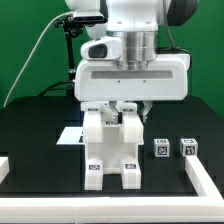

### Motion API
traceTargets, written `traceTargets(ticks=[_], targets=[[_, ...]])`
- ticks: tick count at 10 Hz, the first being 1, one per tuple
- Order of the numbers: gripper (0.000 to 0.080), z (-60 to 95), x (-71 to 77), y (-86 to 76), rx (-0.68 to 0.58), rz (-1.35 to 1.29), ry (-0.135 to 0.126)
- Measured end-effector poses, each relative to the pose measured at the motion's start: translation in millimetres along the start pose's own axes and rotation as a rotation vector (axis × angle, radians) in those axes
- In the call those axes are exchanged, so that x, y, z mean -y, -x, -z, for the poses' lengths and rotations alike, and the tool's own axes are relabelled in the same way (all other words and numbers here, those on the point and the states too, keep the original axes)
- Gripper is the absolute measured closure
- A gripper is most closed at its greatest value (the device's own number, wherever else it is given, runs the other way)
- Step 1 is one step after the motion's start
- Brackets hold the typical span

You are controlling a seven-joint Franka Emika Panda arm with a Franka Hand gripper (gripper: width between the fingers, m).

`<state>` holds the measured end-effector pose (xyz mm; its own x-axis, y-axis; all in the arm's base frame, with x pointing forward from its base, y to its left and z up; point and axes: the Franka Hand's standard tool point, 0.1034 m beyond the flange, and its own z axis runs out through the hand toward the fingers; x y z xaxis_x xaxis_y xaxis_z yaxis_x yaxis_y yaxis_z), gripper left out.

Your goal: Assemble chair

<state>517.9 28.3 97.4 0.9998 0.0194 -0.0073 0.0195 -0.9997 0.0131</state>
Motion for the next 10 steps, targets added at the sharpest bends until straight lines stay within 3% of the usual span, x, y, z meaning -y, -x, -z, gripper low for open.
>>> traceTargets(ticks=[5, 6, 7, 8, 10], targets=[[0.0508, 0.4, -5.0, -6.7, -0.007, -0.006, 0.002], [0.0298, 0.4, -5.0, -6.7, -0.007, -0.005, 0.002], [0.0298, 0.4, -5.0, -6.7, -0.007, -0.005, 0.002], [0.0184, 0.4, -5.0, -6.7, -0.007, -0.005, 0.002], [0.0156, 0.4, -5.0, -6.7, -0.007, -0.005, 0.002]])
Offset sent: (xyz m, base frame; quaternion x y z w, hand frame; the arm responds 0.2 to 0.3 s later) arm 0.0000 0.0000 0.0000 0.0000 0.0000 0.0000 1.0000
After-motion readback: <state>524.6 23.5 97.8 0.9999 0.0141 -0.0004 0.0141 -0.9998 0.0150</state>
